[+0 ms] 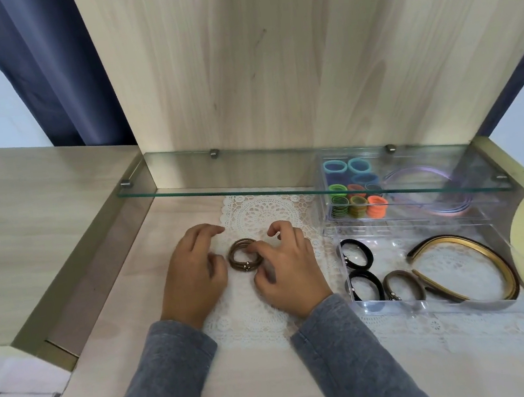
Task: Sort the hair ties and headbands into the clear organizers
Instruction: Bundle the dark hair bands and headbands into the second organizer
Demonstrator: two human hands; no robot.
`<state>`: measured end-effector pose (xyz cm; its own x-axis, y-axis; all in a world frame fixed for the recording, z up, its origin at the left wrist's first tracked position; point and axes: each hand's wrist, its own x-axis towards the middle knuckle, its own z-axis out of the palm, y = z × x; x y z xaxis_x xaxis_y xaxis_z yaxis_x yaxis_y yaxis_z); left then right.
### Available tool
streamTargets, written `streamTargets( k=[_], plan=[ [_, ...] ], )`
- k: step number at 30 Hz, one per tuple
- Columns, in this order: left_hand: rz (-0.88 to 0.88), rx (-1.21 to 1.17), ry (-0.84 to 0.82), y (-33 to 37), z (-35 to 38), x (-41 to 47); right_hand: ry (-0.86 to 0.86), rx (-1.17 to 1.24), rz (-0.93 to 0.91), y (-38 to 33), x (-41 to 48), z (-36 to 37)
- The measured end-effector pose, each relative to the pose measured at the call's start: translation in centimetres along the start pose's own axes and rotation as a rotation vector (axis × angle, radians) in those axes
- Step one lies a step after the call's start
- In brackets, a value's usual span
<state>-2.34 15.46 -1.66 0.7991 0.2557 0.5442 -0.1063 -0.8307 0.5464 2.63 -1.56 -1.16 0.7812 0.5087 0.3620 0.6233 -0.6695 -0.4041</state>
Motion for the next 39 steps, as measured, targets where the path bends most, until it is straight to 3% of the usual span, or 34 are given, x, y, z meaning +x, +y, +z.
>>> streamTargets(
  k=[7, 23, 33, 36, 39],
  plan=[
    [-0.137, 0.065, -0.011, -0.5, 0.6, 0.0, 0.064, -0.091, -0.028, -0.4, -0.2, 0.4],
    [-0.062, 0.105, 0.001, -0.3, 0.4, -0.1, 0.154, -0.296, -0.140, -1.4, -0.7, 1.0],
    [0.075, 0.213, 0.000, 0.4, 0.0, -0.3, 0.160, -0.170, -0.071, -0.8, -1.2, 1.0],
    [0.054, 0.041, 0.063, 1.6, 0.7, -0.4, 0.185, -0.009, 0.021, -0.3, -1.2, 1.1],
    [-0.236, -0.376, 0.164, 4.7, 1.7, -0.5, 0.214, 0.260, 0.181, 0.1, -0.9, 0.9]
  ],
)
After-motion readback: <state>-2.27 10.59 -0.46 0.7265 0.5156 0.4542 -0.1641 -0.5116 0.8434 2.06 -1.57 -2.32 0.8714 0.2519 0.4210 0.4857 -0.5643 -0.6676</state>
